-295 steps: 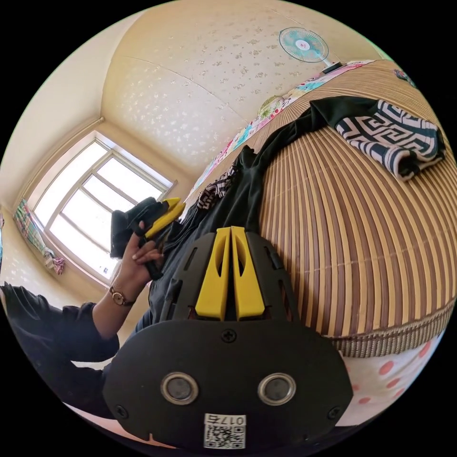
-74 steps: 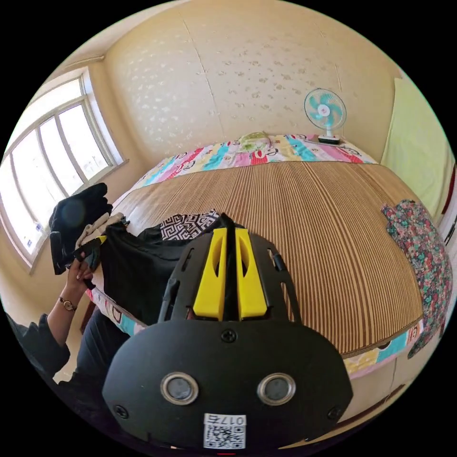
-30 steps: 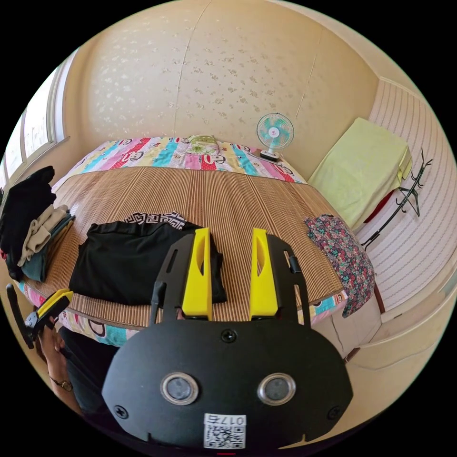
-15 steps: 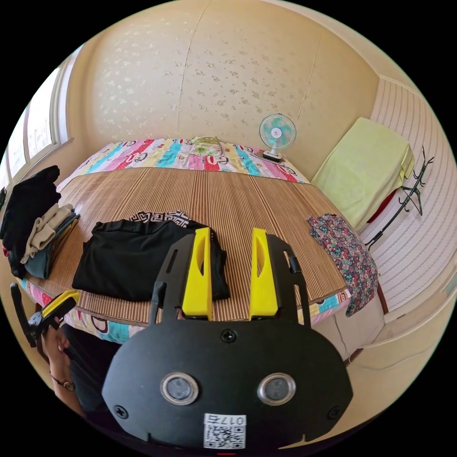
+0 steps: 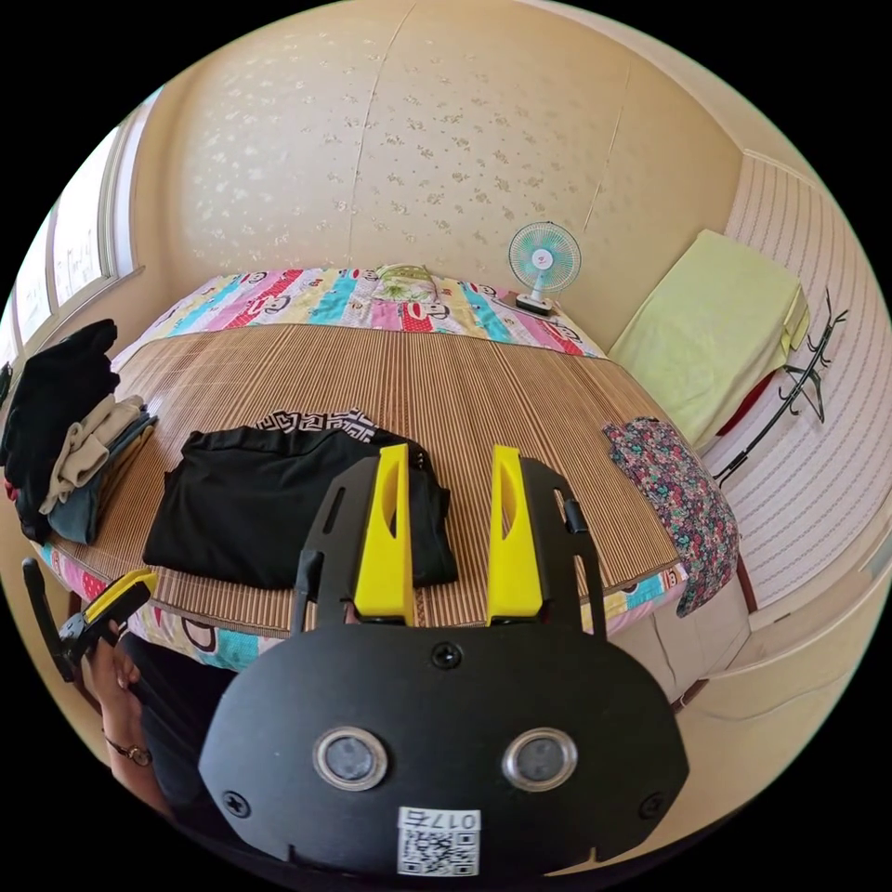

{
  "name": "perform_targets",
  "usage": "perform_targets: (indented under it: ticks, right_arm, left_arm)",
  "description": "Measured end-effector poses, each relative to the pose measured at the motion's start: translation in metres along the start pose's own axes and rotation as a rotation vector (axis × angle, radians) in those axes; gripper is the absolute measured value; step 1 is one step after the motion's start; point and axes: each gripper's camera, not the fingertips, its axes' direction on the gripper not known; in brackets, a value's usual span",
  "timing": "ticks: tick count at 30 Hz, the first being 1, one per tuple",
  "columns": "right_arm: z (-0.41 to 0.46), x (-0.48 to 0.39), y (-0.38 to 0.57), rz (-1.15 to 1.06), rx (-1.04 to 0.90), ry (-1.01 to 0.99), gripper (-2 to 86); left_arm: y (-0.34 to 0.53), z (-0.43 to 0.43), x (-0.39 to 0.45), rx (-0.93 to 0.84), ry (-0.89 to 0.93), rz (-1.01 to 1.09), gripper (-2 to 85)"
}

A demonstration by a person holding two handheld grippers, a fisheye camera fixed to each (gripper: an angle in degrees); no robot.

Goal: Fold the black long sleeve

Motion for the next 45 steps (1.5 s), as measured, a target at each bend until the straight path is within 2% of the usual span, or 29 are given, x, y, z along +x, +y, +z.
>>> perform_targets:
  ticks: [5,8,11,13,14,16,19,22,25,27,29,31,33,34,36,38,39,41,43,45]
  right_arm:
    - [0.018,0.029,-0.01,0.001,-0.016,-0.023,13.4]
    - [0.059,0.068,-0.014,0.028,-0.118,-0.106,14.0]
    - [0.102,0.109,-0.008,0.08,-0.193,-0.245,14.1]
    - [0.145,0.13,0.001,0.113,-0.298,-0.328,12.6]
    - [0.156,0.133,0.004,0.113,-0.329,-0.359,11.6]
    - [0.196,0.136,0.013,0.063,-0.439,-0.566,6.4]
    - [0.185,0.165,0.009,0.067,-0.373,-0.572,2.3]
    - [0.147,0.21,0.005,0.179,-0.234,-0.614,1.2]
    - [0.138,0.234,0.015,0.235,-0.246,-0.622,4.6]
    - [0.142,0.248,0.029,0.309,-0.288,-0.595,12.3]
    - [0.144,0.264,0.046,0.405,-0.289,-0.605,13.7]
    - [0.153,0.269,0.059,0.447,-0.278,-0.696,14.1]
    - [0.174,0.254,0.058,0.395,-0.378,-0.737,12.9]
    - [0.174,0.244,0.053,0.324,-0.358,-0.677,10.5]
    - [0.175,0.225,0.044,0.185,-0.4,-0.535,7.1]
    - [0.172,0.213,0.037,0.048,-0.467,-0.587,4.0]
    - [0.163,0.22,0.034,0.046,-0.464,-0.677,3.5]
    - [0.134,0.252,0.03,0.122,-0.332,-0.87,3.1]
    - [0.095,0.306,0.024,0.26,-0.15,-1.095,2.8]
    - [0.07,0.334,0.015,0.303,-0.038,-1.177,2.7]
  left_arm:
    - [-0.012,0.002,-0.004,0.019,-0.006,-0.018,12.2]
    - [-0.025,-0.005,-0.017,0.052,-0.032,-0.055,13.2]
    - [-0.036,-0.004,-0.031,0.068,-0.02,-0.057,13.5]
    - [-0.046,0.016,-0.038,-0.02,0.02,-0.056,13.3]
    - [-0.052,0.03,-0.041,-0.082,0.052,-0.049,11.6]
    - [-0.058,0.03,-0.038,-0.086,0.077,-0.009,6.5]
    - [-0.073,0.013,-0.04,-0.107,0.187,0.05,1.7]
    - [-0.072,-0.048,-0.069,0.036,0.347,-0.022,0.9]
    - [-0.053,-0.076,-0.092,0.044,0.326,-0.136,3.9]
    - [-0.034,-0.079,-0.104,0.04,0.309,-0.228,10.2]
    - [-0.011,-0.081,-0.111,0.061,0.276,-0.309,16.2]
    - [-0.006,-0.075,-0.108,0.069,0.254,-0.306,16.7]
    - [-0.012,-0.056,-0.101,0.008,0.269,-0.281,16.6]
    - [-0.02,-0.041,-0.094,-0.04,0.247,-0.25,15.9]
    - [-0.029,-0.032,-0.084,-0.063,0.157,-0.213,9.4]
    - [-0.045,-0.015,-0.074,-0.241,0.277,-0.151,1.5]
    - [-0.046,-0.017,-0.074,-0.259,0.324,-0.158,1.1]
    - [-0.046,-0.065,-0.077,-0.094,0.517,-0.164,-0.1]
    - [-0.05,-0.112,-0.081,0.011,0.576,-0.158,-0.5]
    - [-0.056,-0.152,-0.083,0.108,0.627,-0.143,-0.7]
